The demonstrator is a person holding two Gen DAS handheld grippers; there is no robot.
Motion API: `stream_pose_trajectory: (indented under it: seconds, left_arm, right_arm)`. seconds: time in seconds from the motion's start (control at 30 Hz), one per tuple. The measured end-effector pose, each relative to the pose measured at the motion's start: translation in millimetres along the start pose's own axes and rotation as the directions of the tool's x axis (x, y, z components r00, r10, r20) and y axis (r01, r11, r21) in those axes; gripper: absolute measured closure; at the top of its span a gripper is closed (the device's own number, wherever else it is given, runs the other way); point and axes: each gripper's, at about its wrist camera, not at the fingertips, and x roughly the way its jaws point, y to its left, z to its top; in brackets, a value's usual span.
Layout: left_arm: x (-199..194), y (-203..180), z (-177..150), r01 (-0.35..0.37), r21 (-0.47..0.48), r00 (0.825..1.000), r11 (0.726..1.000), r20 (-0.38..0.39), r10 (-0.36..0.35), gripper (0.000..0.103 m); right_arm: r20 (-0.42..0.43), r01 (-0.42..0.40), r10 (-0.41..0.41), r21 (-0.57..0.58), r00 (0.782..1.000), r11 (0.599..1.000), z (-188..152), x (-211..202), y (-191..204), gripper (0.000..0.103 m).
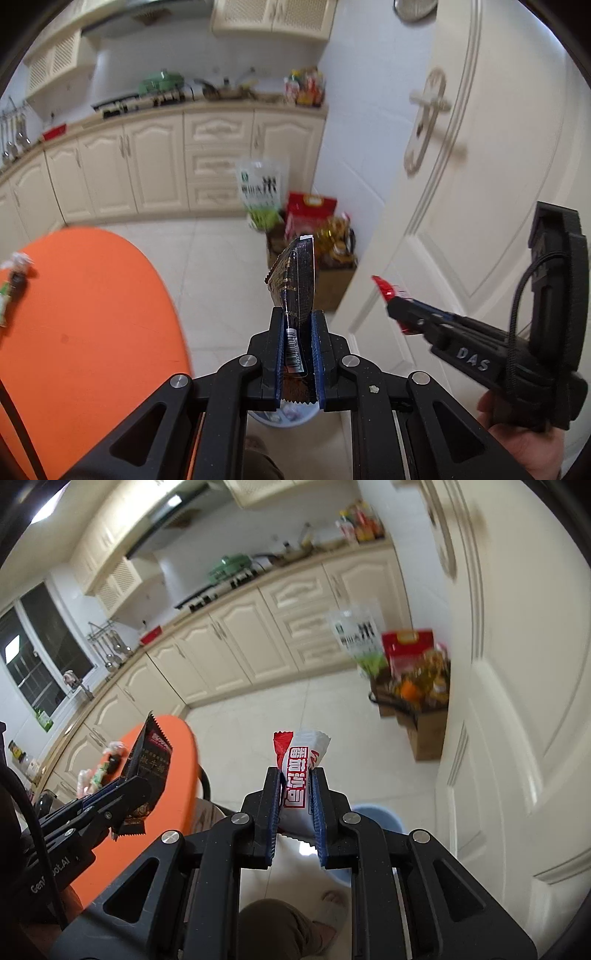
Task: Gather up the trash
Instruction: 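Carry the black wrapper and red-white packet toward the blue bin, then open both tools over the blue bin to drop the items, then return both open tools to the orange table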
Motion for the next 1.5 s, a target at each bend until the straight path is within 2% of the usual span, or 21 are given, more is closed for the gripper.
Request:
stream_pose_trajectory:
  seconds: [0.1, 0.3, 0.4, 0.6, 0.67, 0.7, 0.73, 0.8, 0.83, 0.87, 0.93, 0.97, 1.0, 1.07, 1.1, 1.17, 1.27, 1.4, 1.5]
  left_arm:
    - [41, 4, 8, -0.006, -0.005, 0.998, 1.0, -0.063, 0.005, 0.094]
    - [130, 8, 25, 0.005, -0.036, 0.978, 0.999, -0.21, -0.012, 0.094]
    - [168, 6, 37, 0.003, -0.032, 0.966, 0.999, -0.257, -0.011, 0.093]
    - [217, 7, 54, 0.005, -0.021, 0.949, 1.0, -0.315, -0.012, 0.092]
    - [232, 10, 56, -0.006, -0.012, 0.94, 1.0, -0.341, 0.002, 0.086]
    - [233, 12, 53, -0.011, -0.012, 0.937, 1.0, -0.348, 0.007, 0.087]
    - [240, 11, 54, -0.022, -0.005, 0.932, 1.0, -0.362, 0.019, 0.082]
    - [249, 10, 57, -0.032, -0.001, 0.924, 0.999, -0.382, 0.029, 0.064]
    - [248, 10, 57, -0.04, -0.004, 0.923, 0.999, -0.382, 0.035, 0.049]
    - [251, 10, 60, -0.056, -0.007, 0.925, 0.998, -0.377, 0.05, 0.041]
    - [247, 9, 60, -0.058, -0.008, 0.929, 0.998, -0.367, 0.051, 0.034]
    - [249, 8, 64, -0.07, -0.003, 0.93, 0.998, -0.363, 0.065, 0.03]
    - [248, 6, 64, -0.082, 0.004, 0.931, 0.997, -0.357, 0.078, 0.028]
    - [246, -1, 67, -0.092, 0.019, 0.937, 0.996, -0.338, 0.093, 0.023]
    - [240, -3, 65, -0.098, 0.027, 0.94, 0.995, -0.326, 0.101, 0.021]
    - [225, -13, 62, -0.12, 0.054, 0.947, 0.991, -0.292, 0.131, 0.014]
    - [204, -23, 57, -0.123, 0.067, 0.959, 0.99, -0.249, 0.136, 0.014]
    - [170, -28, 49, -0.129, 0.063, 0.973, 0.99, -0.187, 0.139, 0.013]
    - [140, -22, 42, -0.142, 0.058, 0.978, 0.988, -0.144, 0.149, 0.008]
  right_arm:
    - [-0.052, -0.007, 0.009, 0.04, 0.999, 0.999, -6, 28, -21, 0.087]
    - [-0.151, -0.003, 0.022, 0.125, 0.988, 0.992, -18, 86, -62, 0.087]
    - [-0.185, 0.0, 0.03, 0.159, 0.982, 0.987, -22, 107, -77, 0.087]
    - [-0.224, 0.006, 0.038, 0.191, 0.974, 0.982, -24, 135, -95, 0.087]
    - [-0.231, 0.016, 0.029, 0.193, 0.973, 0.981, -27, 139, -95, 0.083]
    - [-0.235, 0.027, 0.019, 0.192, 0.972, 0.981, -27, 141, -96, 0.081]
    - [-0.233, 0.035, 0.012, 0.196, 0.972, 0.98, -28, 142, -97, 0.077]
    - [-0.233, 0.047, 0.003, 0.208, 0.972, 0.977, -28, 143, -101, 0.067]
    - [-0.234, 0.052, -0.001, 0.212, 0.972, 0.976, -27, 143, -102, 0.058]
    - [-0.231, 0.059, -0.007, 0.217, 0.973, 0.974, -27, 142, -103, 0.051]
    - [-0.224, 0.068, -0.015, 0.229, 0.974, 0.971, -26, 139, -108, 0.044]
    - [-0.22, 0.073, -0.019, 0.236, 0.975, 0.969, -26, 136, -109, 0.033]
    - [-0.215, 0.075, -0.022, 0.244, 0.976, 0.967, -26, 133, -110, 0.027]
    - [-0.2, 0.08, -0.026, 0.267, 0.979, 0.96, -25, 126, -114, 0.003]
    - [-0.191, 0.086, -0.032, 0.287, 0.981, 0.954, -25, 121, -116, 0.0]
    - [-0.185, 0.081, -0.022, 0.319, 0.983, 0.944, -25, 116, -120, 0.0]
    - [-0.168, 0.066, -0.007, 0.353, 0.986, 0.933, -25, 104, -121, 0.0]
    - [-0.139, 0.061, -0.014, 0.338, 0.99, 0.939, -21, 86, -112, 0.0]
    - [-0.11, 0.053, -0.018, 0.317, 0.994, 0.947, -17, 68, -97, 0.0]
